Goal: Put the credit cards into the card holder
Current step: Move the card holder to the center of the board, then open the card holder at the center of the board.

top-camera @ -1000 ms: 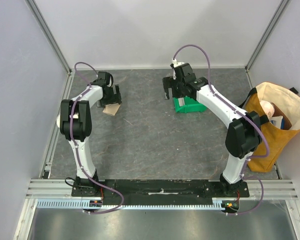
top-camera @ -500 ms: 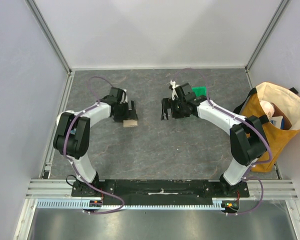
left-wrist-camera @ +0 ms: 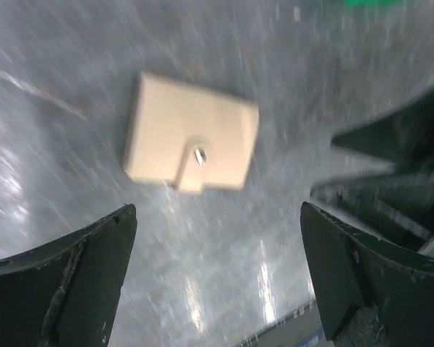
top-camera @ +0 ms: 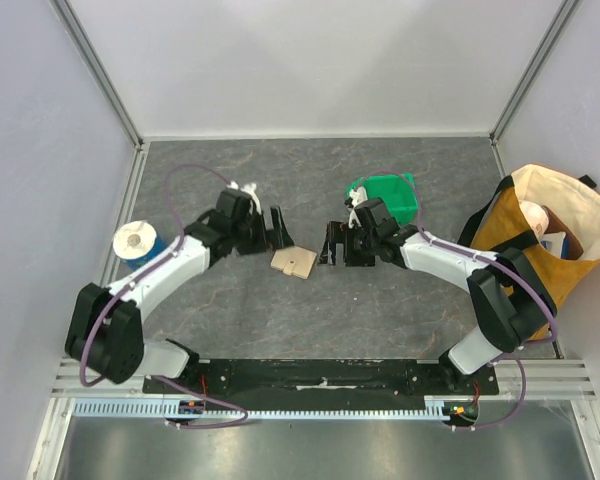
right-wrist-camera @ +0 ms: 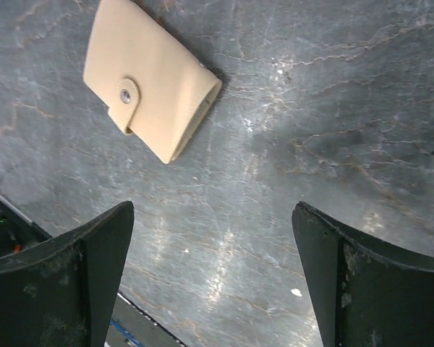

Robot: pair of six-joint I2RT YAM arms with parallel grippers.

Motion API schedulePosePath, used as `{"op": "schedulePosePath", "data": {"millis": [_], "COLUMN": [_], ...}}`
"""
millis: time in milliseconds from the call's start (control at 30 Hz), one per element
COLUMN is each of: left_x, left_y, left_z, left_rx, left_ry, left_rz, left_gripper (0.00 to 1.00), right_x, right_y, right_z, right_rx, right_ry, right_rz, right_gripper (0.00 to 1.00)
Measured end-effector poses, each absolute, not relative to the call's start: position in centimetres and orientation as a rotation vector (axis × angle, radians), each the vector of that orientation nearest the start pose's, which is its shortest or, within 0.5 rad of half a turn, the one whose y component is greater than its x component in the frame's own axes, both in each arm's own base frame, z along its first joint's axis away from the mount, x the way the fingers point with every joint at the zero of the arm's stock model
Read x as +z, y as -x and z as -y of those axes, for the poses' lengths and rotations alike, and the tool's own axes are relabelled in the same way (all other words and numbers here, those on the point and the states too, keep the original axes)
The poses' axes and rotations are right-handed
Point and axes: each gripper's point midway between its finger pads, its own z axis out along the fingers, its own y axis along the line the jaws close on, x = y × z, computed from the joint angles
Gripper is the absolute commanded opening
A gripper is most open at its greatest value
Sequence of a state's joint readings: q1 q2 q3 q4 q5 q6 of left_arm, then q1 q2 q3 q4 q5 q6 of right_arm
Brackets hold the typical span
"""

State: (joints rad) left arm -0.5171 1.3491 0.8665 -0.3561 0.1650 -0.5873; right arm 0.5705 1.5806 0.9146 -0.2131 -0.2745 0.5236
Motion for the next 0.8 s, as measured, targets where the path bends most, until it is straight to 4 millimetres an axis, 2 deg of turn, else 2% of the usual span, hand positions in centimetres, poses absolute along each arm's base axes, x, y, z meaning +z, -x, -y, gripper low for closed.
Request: {"op": "schedulePosePath", "data": {"millis": [100,167,233,367,500,567,700,800], "left_x": [12.3,11.8,10.2,6.6,3.6,3.5,3.1,2.7], "left_y": [-31.8,-34.0,-34.7,-34.0,-31.6,-31.1,-29.7,-27.6], "left_z": [19.9,19.2,19.3,20.4,20.5,20.8,20.8,21.1], "left_rx": [-0.666,-0.658,-0.673,-0.748,-0.801,-0.841,-0.888,-0.917], "left_ry": [0.049,0.061,0.058,0.038,0.053,0.063,0.098,0.118], "left_rz": [-2.448,-2.436,-2.463,-2.548,-2.620,-2.613,-2.586,-2.591], "left_gripper": [0.99,0.97,0.90,0.81,0.70,0.63,0.49,0.48], "right_x": [6.9,7.0,7.2,6.9,4.4,3.4,3.4,3.1], "right_y": [-27.9,-27.8,-27.9,-28.6,-29.1,-29.1,-29.6,-29.8], "right_z": [-26.9,-27.5,-28.1,-29.4,-30.0,-30.3,-31.5,-32.2], "right_rx": [0.837,0.859,0.877,0.916,0.914,0.920,0.954,0.958], "right_ry": [0.141,0.112,0.088,0.042,-0.015,-0.036,-0.015,0.015], "right_rz": [-2.553,-2.542,-2.529,-2.503,-2.552,-2.575,-2.563,-2.564], "right_gripper": [0.92,0.89,0.88,0.74,0.64,0.61,0.53,0.42]}}
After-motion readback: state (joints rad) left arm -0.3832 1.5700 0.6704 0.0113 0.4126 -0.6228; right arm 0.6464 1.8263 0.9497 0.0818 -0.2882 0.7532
